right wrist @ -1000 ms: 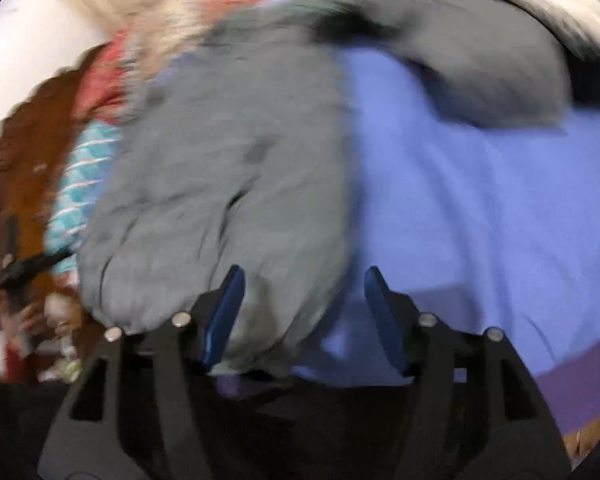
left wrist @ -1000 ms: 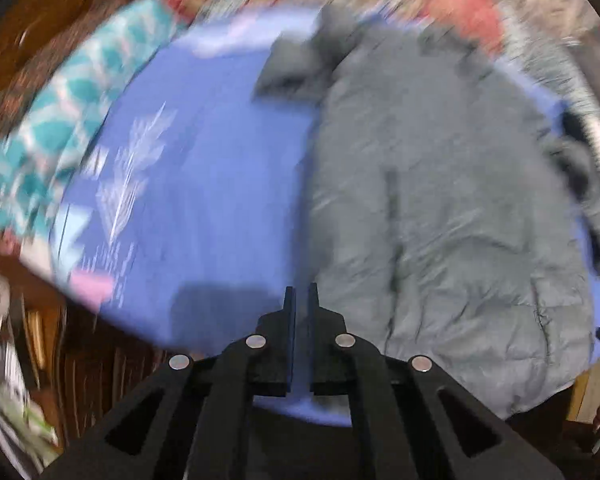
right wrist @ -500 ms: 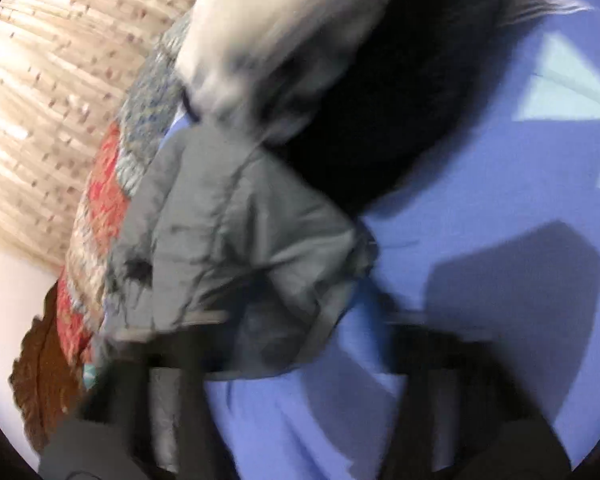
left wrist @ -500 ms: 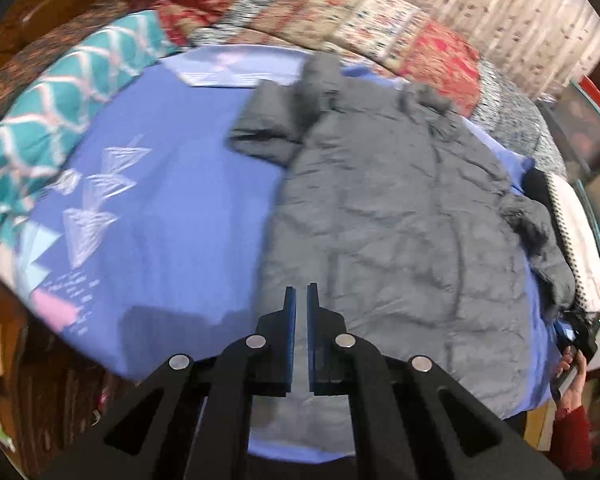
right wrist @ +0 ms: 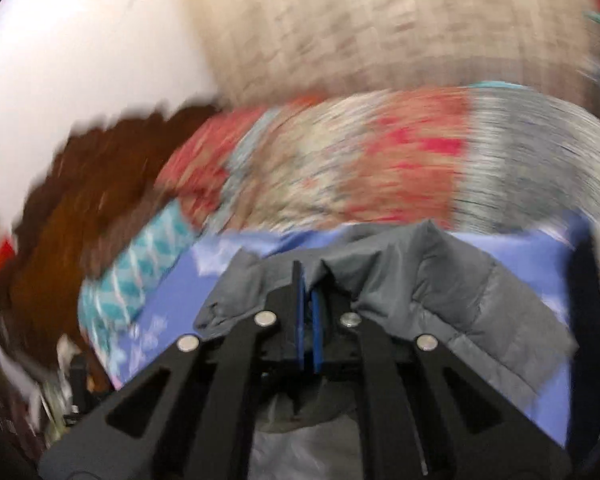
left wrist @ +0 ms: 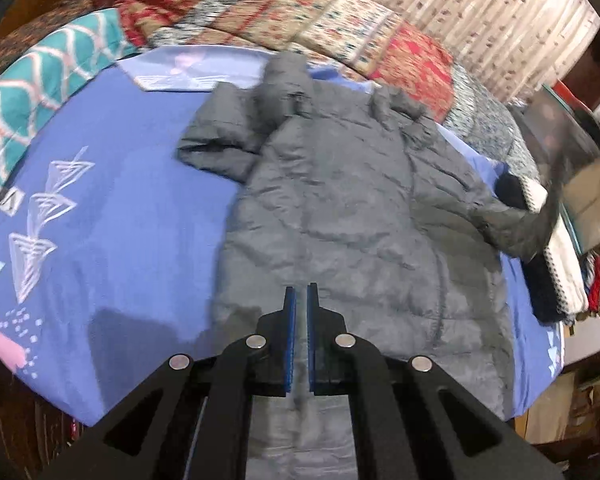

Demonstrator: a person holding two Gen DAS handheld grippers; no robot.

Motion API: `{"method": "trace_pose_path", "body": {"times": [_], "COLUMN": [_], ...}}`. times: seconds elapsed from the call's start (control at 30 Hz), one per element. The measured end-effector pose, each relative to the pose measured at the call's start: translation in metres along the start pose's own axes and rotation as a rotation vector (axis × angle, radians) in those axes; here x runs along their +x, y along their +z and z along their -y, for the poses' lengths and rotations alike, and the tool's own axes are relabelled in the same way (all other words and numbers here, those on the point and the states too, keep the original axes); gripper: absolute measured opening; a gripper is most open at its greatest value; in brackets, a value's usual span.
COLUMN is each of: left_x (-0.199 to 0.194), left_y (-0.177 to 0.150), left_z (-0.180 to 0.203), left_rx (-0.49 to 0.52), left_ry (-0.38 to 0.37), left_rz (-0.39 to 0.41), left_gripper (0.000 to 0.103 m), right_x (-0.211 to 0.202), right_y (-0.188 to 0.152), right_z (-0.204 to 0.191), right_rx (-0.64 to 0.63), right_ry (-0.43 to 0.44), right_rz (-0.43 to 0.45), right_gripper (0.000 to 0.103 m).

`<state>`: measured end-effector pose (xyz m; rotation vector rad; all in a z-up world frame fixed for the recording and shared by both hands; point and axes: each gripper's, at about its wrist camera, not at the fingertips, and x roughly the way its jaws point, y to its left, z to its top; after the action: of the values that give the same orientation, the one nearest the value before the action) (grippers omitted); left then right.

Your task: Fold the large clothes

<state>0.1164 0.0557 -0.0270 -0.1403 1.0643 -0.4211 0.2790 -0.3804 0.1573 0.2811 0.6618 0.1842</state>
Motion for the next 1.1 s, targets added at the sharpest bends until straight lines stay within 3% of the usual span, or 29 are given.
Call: {"method": "trace_pose_path", "body": {"times": [0.1,0.17,0.23,0.3,0.43,0.47,0.5,0.53,0.57,0.63,0.73,0.8,0.83,0.93,1.0,1.03,1.07,1.1], "left_x": [-0.009,-0.016,-0.023,-0.026,-0.021,-0.020,-0.018,-0.017,-0.017,-0.017,-0.017,-0.018,-0.019,-0.024,-0.032,-0.036,-0.040,-0.044], "left_y": [-0.004,-0.008,-0.012,-0.015,-0.014,-0.014,-0.013,-0.013,-0.013,-0.015,-0.020,-0.023,-0.024,-0.027,-0.032,-0.035,-0.037,-0.040], "left_z": [-0.024,-0.045,-0.065,-0.080,-0.108,-0.112,-0.116,-0.117,-0.119,-0.124,-0.132,-0.138,-0.142,-0.155,-0.163,-0.167,-0.169,-0.173], "left_rx": [-0.043,-0.086,-0.118,-0.130,-0.154,-0.159,-0.165,-0.170,-0.174,-0.182,-0.191,-0.201,-0.208,-0.233,-0.261,-0.271,-0.279,-0.285], "left_ry": [0.052,0.078,0.093,0.106,0.102,0.095,0.081,0.069,0.056,0.027,-0.004,-0.012,-0.015,-0.011,-0.010,-0.009,-0.004,0.007], "left_rz": [0.019,0.022,0.022,0.024,0.019,0.022,0.032,0.040,0.049,0.067,0.077,0.082,0.087,0.101,0.120,0.128,0.134,0.135], "left_gripper": [0.027,0.027,0.027,0.027,0.027,0.027,0.027,0.027,0.027,0.027,0.027,0.027,0.027,0.027,0.027,0.027,0.027,0.027], "right_x": [0.133,0.196,0.256,0.257,0.240,0.235,0.238,0.229,0.228,0.219,0.207,0.210,0.222,0.270,0.319,0.350,0.368,0.391], "right_y": [0.005,-0.025,-0.060,-0.089,-0.089,-0.084,-0.077,-0.068,-0.063,-0.053,-0.047,-0.060,-0.076,-0.128,-0.172,-0.192,-0.204,-0.221], "right_z": [-0.048,-0.055,-0.049,-0.043,-0.055,-0.062,-0.076,-0.085,-0.096,-0.112,-0.141,-0.194,-0.231,-0.287,-0.305,-0.308,-0.308,-0.307], "right_rx": [-0.168,-0.208,-0.167,-0.122,-0.134,-0.146,-0.156,-0.156,-0.155,-0.173,-0.258,-0.489,-0.651,-0.947,-1.169,-1.284,-1.358,-1.453], "right_ry": [-0.034,-0.059,-0.071,-0.053,-0.039,-0.053,-0.044,-0.012,0.012,0.023,-0.107,-0.131,-0.137,-0.192,-0.322,-0.439,-0.498,-0.548], "right_rz": [-0.180,-0.250,-0.389,-0.402,-0.358,-0.366,-0.368,-0.355,-0.330,-0.321,-0.257,-0.247,-0.270,-0.361,-0.402,-0.391,-0.393,-0.434], "right_gripper": [0.005,0.005,0.005,0.005,0.006,0.022,0.070,0.094,0.097,0.097,0.097,0.097,0.097,0.097,0.094,0.091,0.075,0.034]}}
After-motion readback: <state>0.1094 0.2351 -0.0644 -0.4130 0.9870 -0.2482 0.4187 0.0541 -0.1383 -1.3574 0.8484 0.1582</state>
